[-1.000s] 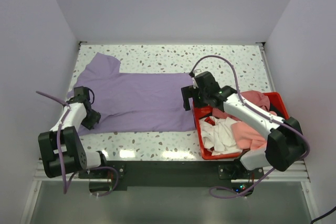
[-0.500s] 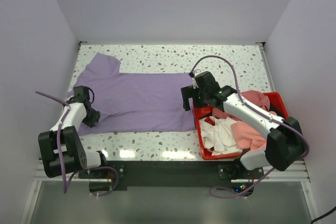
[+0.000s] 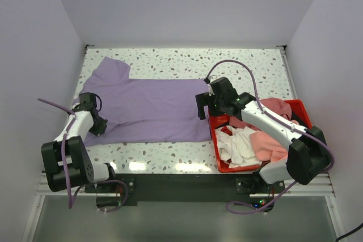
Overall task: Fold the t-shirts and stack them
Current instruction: Fold the tshirt
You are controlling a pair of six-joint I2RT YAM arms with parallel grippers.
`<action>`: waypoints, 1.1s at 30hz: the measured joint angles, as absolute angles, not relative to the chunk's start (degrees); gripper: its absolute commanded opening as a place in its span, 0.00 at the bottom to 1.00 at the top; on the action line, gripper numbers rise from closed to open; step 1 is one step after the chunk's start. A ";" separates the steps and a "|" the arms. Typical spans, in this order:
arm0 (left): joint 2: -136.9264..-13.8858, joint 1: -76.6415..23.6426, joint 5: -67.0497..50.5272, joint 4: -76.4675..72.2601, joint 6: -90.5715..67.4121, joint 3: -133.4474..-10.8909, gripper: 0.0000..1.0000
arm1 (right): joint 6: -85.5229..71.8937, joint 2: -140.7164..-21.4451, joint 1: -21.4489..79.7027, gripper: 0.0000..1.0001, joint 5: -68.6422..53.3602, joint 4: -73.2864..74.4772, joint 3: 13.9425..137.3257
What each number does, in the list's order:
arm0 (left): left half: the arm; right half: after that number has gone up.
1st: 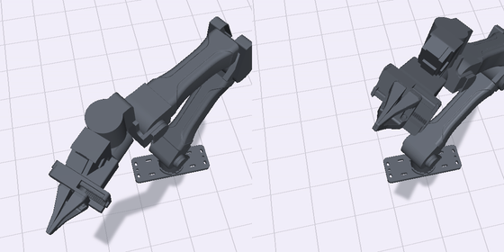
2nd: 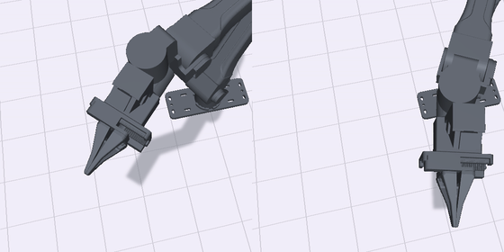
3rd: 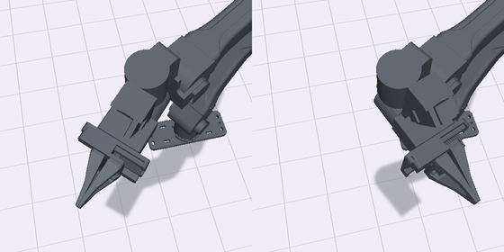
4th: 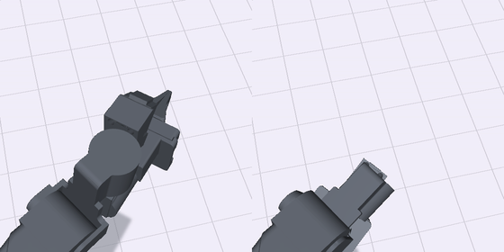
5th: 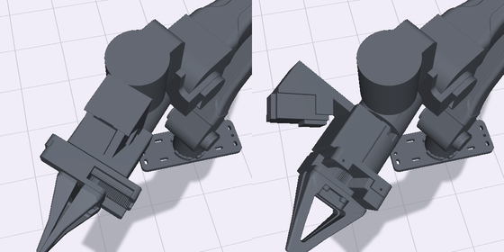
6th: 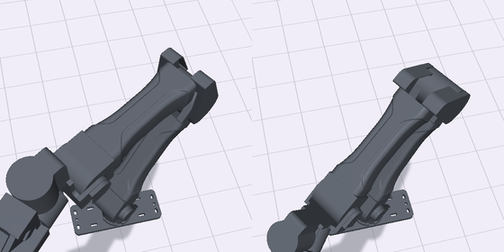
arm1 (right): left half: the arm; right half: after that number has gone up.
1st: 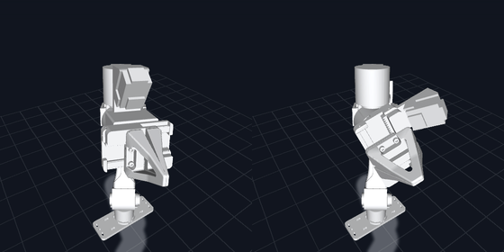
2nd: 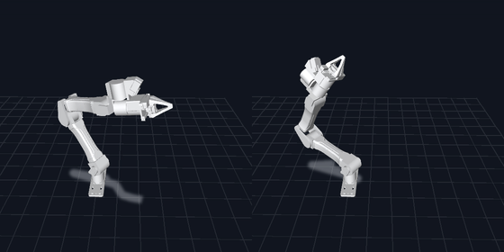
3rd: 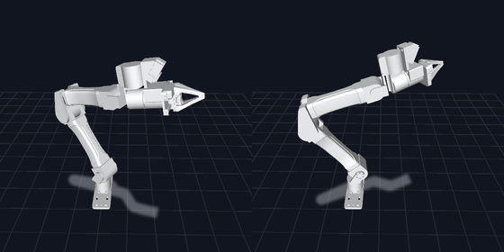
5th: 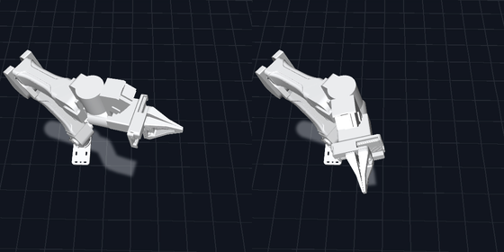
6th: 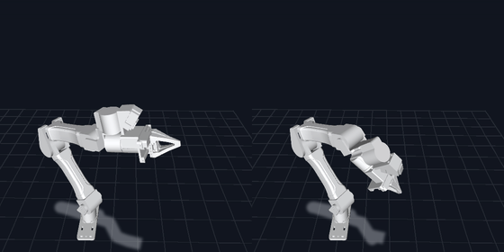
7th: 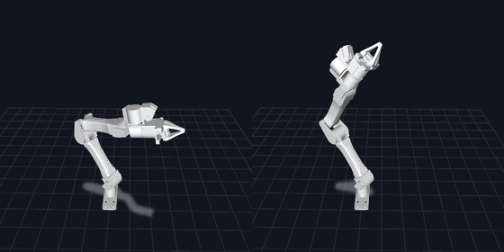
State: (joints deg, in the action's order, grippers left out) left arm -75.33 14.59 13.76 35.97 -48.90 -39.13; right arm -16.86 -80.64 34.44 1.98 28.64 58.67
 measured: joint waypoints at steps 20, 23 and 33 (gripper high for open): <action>-75.07 14.57 16.36 38.41 -49.10 -39.81 0.31 | -16.45 -81.47 34.44 0.99 1.98 28.69 58.67; -76.07 14.57 16.36 38.20 -49.34 -39.83 0.30 | -16.45 -81.47 34.44 0.99 1.98 28.71 58.67; -77.69 14.55 16.38 36.99 -50.39 -39.86 0.06 | -16.43 -81.47 34.44 0.99 1.98 28.69 58.67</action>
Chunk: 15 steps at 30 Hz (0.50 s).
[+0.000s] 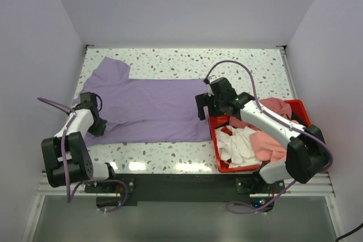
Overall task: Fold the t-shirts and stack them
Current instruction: Fold the tshirt
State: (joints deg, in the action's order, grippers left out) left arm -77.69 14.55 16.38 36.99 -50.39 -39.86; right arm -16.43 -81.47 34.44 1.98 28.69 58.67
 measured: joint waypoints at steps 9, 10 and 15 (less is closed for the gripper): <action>-75.66 14.55 16.71 36.93 -50.30 -40.69 0.00 | -16.43 -81.47 34.44 0.99 1.98 28.69 58.67; -75.44 14.55 16.69 36.82 -50.17 -40.84 0.00 | -16.43 -81.47 34.44 0.99 1.98 28.69 58.67; -74.32 14.55 16.69 36.27 -49.76 -41.17 0.00 | -16.40 -81.47 34.44 0.99 2.00 28.69 58.67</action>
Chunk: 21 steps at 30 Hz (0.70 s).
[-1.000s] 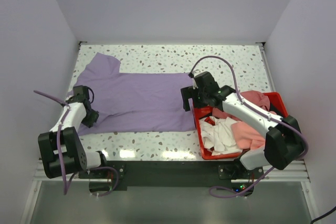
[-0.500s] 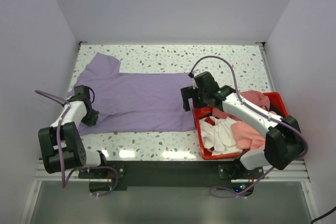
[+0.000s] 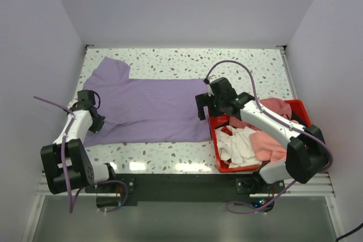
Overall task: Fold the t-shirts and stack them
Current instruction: Fold the tshirt
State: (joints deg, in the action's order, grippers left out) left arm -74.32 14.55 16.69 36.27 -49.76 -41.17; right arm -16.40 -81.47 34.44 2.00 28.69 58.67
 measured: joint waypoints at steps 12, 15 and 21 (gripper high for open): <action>-75.94 13.13 13.45 36.07 -47.70 -41.17 0.47 | -16.29 -82.48 34.41 0.99 1.98 28.69 58.67; -76.12 11.16 13.52 37.08 -47.29 -41.17 0.47 | -16.19 -82.50 34.44 0.99 2.00 28.69 58.67; -75.94 10.63 15.27 39.81 -47.29 -41.19 0.47 | -15.81 -82.50 34.41 0.99 2.00 28.71 58.67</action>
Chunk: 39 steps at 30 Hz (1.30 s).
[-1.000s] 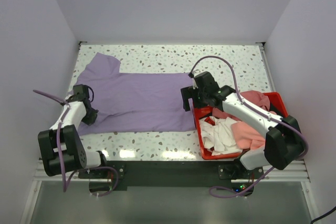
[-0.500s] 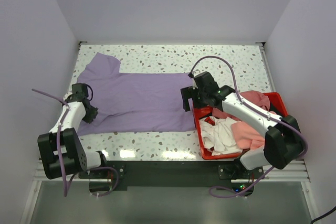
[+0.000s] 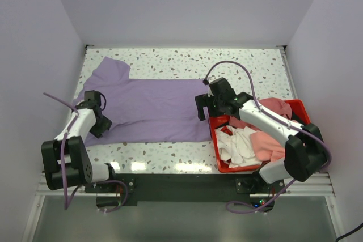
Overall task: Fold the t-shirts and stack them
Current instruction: Fold the tshirt
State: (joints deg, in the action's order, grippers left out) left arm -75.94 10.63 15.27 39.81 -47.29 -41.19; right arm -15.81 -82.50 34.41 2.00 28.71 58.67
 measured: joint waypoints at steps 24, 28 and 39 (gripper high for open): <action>-79.85 10.63 17.15 38.11 -48.95 -41.17 0.37 | -15.35 -82.50 34.44 0.99 2.09 28.71 58.67; -79.96 10.63 17.52 37.95 -49.10 -41.17 0.17 | -15.35 -82.50 34.41 0.99 2.31 28.73 58.67; -80.82 10.63 18.41 38.09 -49.93 -41.67 0.00 | -15.33 -82.65 34.41 0.99 2.83 28.73 58.67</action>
